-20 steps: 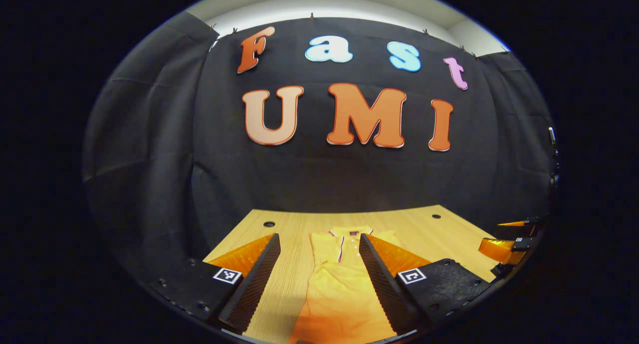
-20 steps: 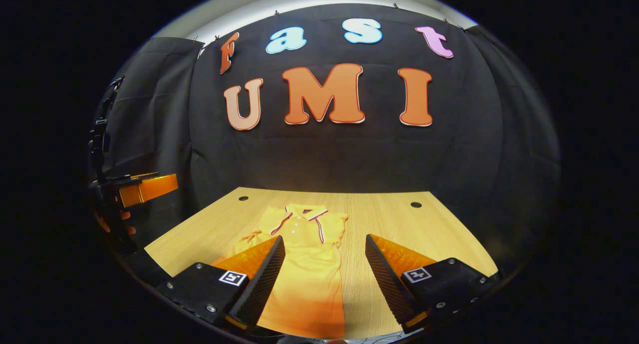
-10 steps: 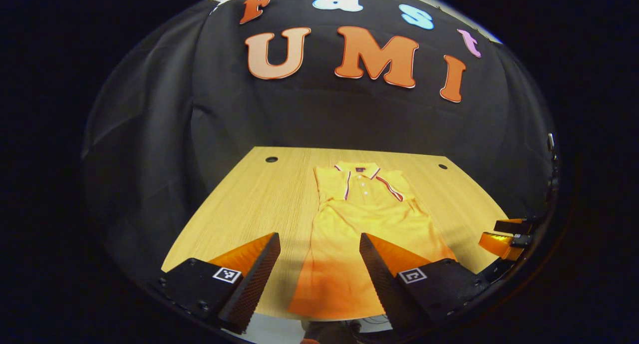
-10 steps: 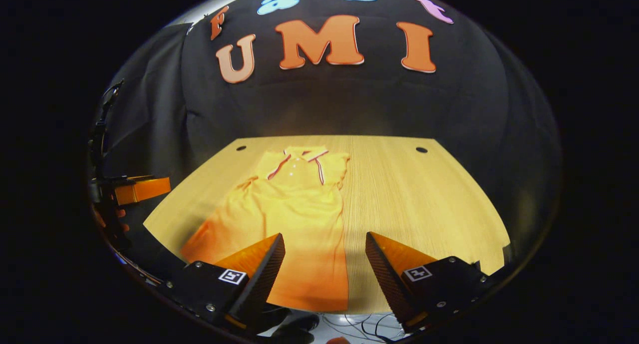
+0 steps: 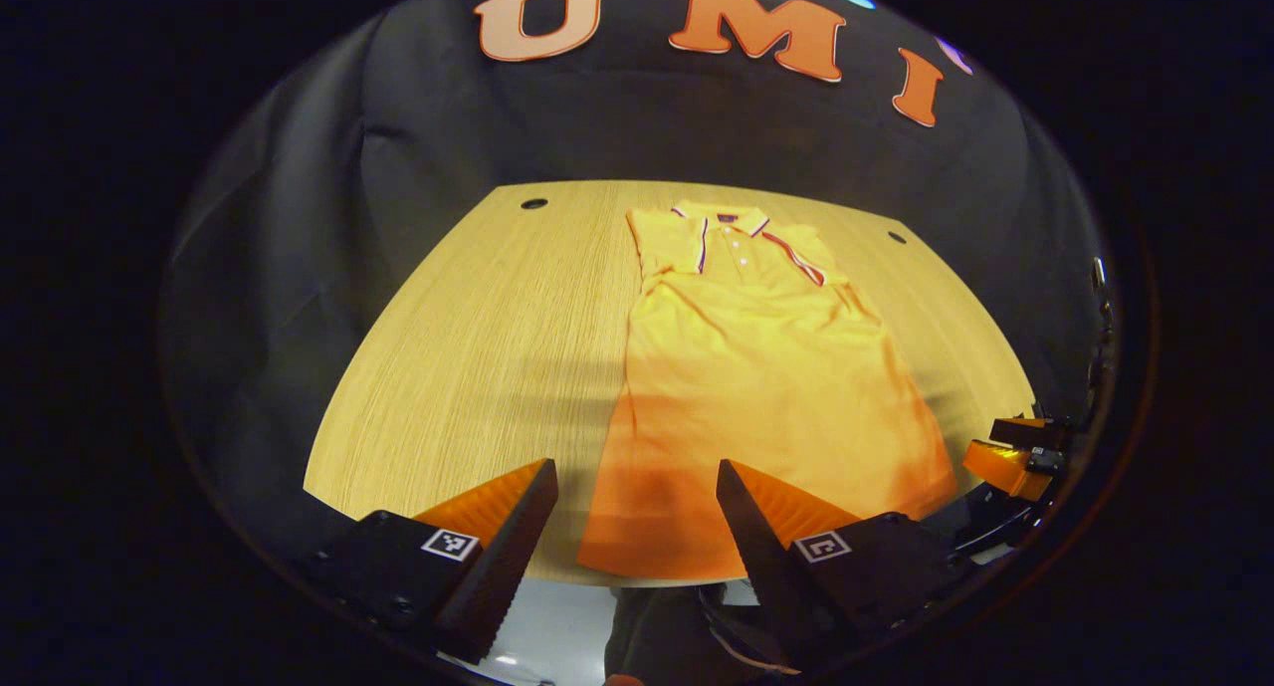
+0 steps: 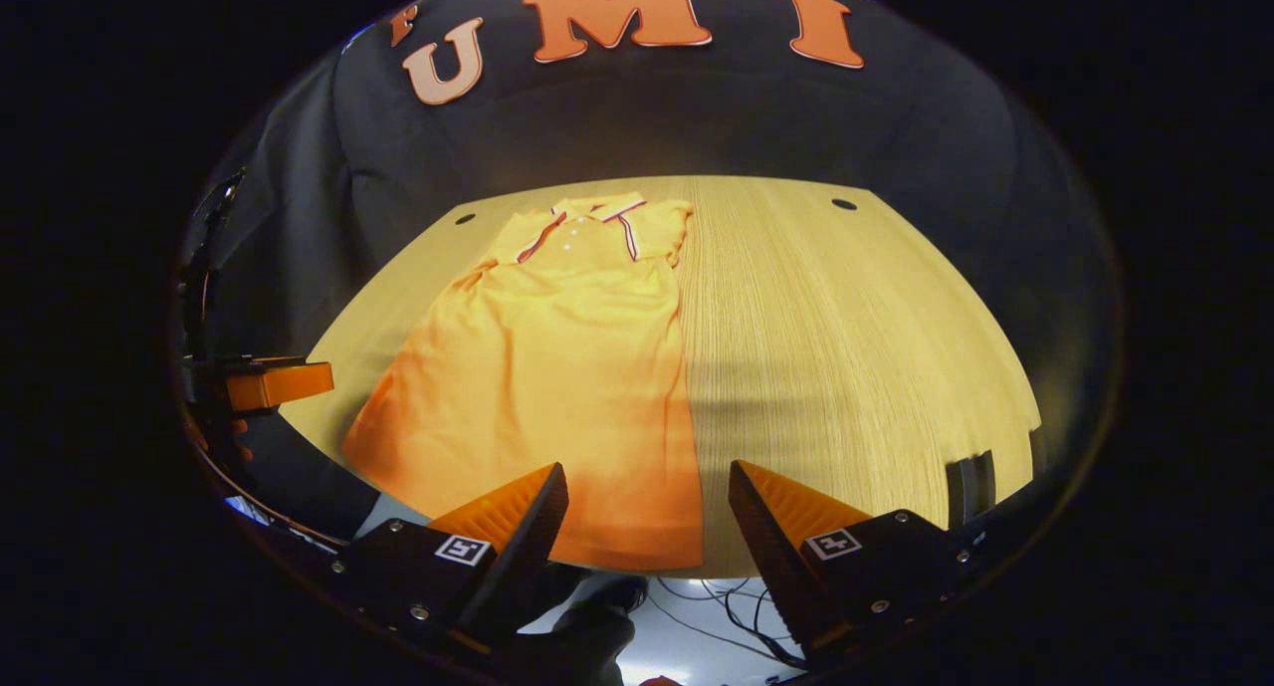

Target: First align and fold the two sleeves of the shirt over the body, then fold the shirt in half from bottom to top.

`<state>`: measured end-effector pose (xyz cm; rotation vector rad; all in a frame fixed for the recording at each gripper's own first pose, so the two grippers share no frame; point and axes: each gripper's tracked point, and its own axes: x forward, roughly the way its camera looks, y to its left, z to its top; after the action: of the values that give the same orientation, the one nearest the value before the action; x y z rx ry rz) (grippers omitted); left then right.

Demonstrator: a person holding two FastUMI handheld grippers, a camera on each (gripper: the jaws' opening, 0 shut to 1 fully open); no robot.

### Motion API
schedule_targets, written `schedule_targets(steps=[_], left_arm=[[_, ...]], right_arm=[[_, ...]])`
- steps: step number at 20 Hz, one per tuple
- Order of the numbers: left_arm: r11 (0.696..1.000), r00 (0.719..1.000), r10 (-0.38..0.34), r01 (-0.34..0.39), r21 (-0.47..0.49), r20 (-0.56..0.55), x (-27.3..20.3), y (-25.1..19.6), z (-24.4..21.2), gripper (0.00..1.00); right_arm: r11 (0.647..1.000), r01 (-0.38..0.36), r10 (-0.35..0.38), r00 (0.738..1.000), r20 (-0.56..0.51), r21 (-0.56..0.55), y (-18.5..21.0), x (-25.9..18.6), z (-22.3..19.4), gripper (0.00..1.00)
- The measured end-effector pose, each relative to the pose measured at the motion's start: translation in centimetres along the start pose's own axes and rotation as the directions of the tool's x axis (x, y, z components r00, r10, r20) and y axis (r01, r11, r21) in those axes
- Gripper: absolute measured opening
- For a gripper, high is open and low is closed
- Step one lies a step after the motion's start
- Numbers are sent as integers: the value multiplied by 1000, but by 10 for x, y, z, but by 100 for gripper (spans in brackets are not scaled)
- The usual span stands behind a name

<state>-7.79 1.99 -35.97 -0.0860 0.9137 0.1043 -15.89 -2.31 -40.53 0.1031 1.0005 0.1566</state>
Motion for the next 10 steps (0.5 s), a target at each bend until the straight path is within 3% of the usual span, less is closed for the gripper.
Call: schedule_targets(steps=[10], left_arm=[[1000, 976, -5, 8, 15, -217, 43, 0, -56, 99]], right_arm=[[1000, 5, -9, 977, -215, -17, 1, 13, -45, 98]])
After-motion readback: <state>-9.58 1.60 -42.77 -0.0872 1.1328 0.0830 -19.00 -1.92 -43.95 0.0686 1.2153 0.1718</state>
